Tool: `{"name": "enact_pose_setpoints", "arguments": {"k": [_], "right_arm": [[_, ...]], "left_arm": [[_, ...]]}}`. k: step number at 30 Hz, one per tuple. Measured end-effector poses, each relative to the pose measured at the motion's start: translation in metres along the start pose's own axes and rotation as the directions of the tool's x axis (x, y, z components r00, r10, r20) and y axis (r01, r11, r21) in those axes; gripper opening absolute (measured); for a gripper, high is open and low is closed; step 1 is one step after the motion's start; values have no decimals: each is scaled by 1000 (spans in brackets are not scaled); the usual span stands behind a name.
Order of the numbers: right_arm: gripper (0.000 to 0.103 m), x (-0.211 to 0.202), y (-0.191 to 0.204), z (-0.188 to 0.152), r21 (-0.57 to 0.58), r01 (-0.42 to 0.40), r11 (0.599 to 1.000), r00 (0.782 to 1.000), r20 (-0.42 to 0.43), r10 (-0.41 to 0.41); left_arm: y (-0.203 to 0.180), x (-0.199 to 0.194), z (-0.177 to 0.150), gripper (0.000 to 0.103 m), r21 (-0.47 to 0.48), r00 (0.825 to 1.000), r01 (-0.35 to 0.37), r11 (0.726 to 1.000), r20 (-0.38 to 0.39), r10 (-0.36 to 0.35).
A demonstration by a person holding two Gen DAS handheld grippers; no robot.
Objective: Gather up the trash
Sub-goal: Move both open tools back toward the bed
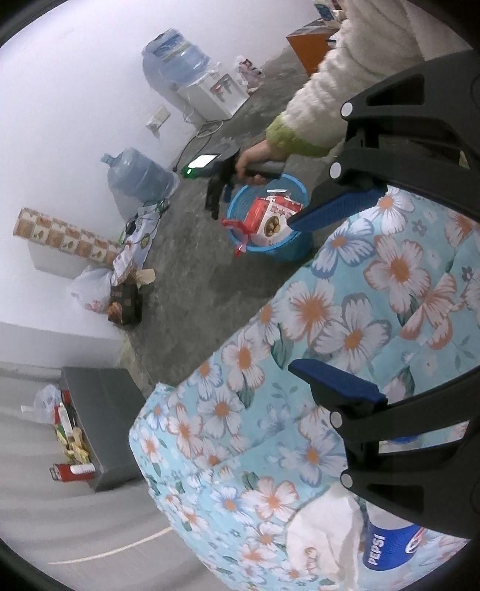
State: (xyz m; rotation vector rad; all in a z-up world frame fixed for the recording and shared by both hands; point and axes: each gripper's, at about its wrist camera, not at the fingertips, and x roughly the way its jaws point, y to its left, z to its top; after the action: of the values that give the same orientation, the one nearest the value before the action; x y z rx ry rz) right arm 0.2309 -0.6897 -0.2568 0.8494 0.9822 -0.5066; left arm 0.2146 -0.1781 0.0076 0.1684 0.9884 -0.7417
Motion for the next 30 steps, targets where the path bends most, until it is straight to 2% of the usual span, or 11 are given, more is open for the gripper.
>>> {"name": "enact_pose_setpoints", "arguments": {"k": [5, 8, 12, 15, 20, 24, 26, 27, 30], "right_arm": [[66, 39, 16, 11, -36, 161, 986, 986, -28, -162], [58, 54, 7, -4, -102, 279, 955, 957, -51, -285], [46, 58, -25, -31, -99, 326, 940, 937, -94, -335], [44, 55, -53, -52, -80, 352, 932, 921, -145, -361], [44, 27, -73, -86, -23, 278, 960, 948, -156, -278], [44, -25, -62, -108, 66, 120, 991, 989, -91, -114], [47, -53, -49, -120, 98, 30, 995, 998, -51, -25], [53, -65, -40, -127, 107, 0, 994, 1000, -30, 3], [63, -116, -8, -147, 101, -134, 986, 990, 52, 129]], "left_arm": [[12, -8, -3, 67, -23, 1000, -30, 999, -1, 30], [19, -16, -7, 67, -34, 998, -61, 998, 16, 61], [34, -31, -17, 70, -73, 994, -92, 993, 48, 96], [47, -38, -26, 70, -114, 993, -102, 988, 45, 107], [57, -51, -37, 70, -155, 991, -111, 982, 54, 120], [62, -67, -45, 71, -193, 988, -106, 975, 87, 125], [63, -78, -50, 72, -208, 985, -104, 973, 114, 130], [64, -83, -54, 74, -213, 982, -109, 971, 128, 139], [67, -99, -66, 76, -230, 974, -129, 965, 151, 166]]}}
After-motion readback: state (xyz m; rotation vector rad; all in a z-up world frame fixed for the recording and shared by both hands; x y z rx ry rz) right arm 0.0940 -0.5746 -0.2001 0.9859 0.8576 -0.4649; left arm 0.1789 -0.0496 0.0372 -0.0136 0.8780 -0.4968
